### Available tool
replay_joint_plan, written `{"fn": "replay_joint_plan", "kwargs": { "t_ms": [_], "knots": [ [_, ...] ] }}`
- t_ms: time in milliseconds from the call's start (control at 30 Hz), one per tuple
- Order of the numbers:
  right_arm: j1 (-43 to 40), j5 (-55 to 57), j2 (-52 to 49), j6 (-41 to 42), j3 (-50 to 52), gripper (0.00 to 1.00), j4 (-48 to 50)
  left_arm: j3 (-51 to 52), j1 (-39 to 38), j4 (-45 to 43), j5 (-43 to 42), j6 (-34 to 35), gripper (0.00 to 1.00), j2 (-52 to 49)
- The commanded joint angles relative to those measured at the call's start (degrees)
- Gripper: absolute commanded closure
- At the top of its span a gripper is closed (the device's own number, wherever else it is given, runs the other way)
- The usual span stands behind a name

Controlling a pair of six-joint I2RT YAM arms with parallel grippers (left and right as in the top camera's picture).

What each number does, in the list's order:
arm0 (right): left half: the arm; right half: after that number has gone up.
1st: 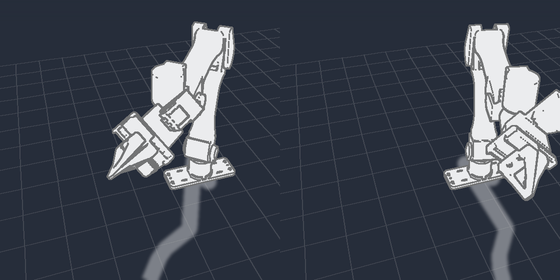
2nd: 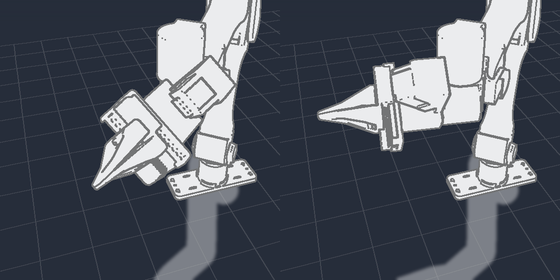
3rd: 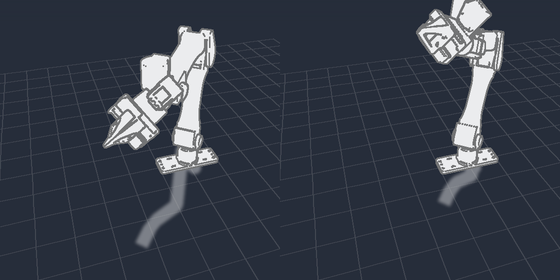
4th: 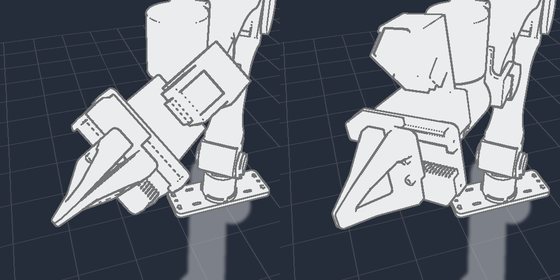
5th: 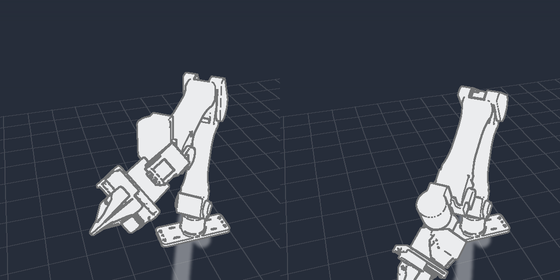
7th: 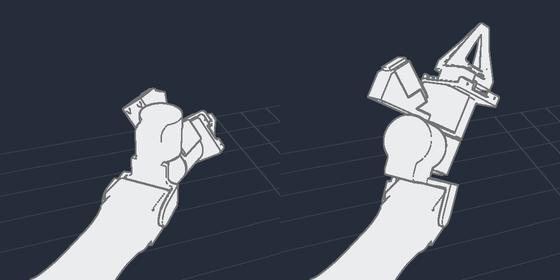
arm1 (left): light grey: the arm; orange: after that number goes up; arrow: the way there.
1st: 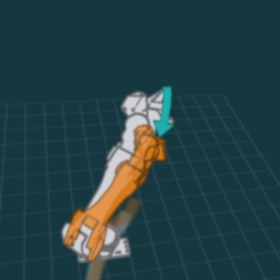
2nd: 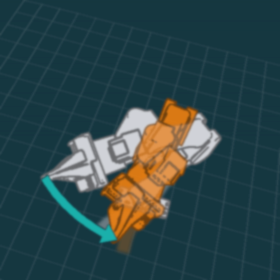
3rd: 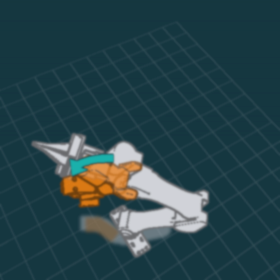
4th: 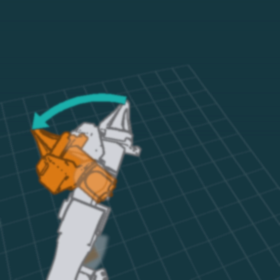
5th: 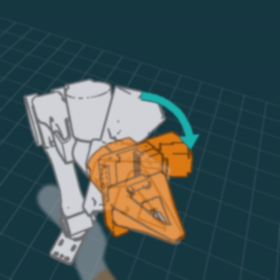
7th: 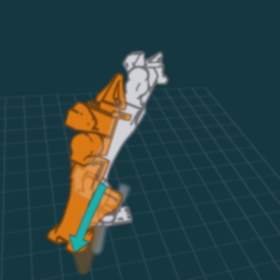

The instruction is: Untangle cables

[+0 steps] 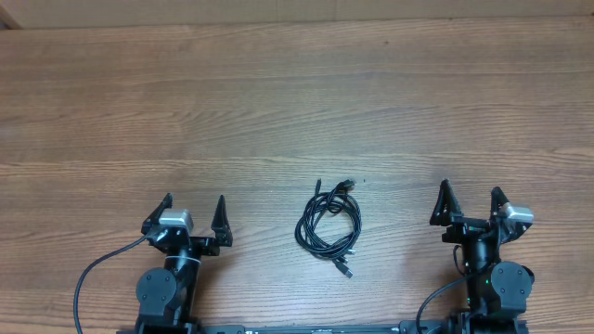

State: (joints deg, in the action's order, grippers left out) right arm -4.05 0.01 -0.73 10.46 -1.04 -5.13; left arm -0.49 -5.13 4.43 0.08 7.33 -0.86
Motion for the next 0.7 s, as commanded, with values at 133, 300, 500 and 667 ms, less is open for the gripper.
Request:
{"fn": "replay_joint_plan", "kwargs": {
  "t_ms": [133,300,500,667],
  "knots": [
    [-0.1,-0.1,0.6,-0.3,0.6,0.0,0.3,0.1,0.4,0.2,-0.5,-1.2,0.0,0.6],
    [-0.1,-0.1,0.6,-0.3,0.6,0.0,0.3,-0.1,0.3,0.7,-1.4,-1.3,0.0,0.6],
    [-0.1,-0.1,0.6,-0.3,0.6,0.0,0.3,-2.8,0.3,6.2,-1.6,-2.5,0.0,0.5],
    [-0.1,-0.1,0.6,-0.3,0.6,0.0,0.3,-8.3,0.3,13.2,-1.6,-4.8,0.0,0.5]
  ]
}}
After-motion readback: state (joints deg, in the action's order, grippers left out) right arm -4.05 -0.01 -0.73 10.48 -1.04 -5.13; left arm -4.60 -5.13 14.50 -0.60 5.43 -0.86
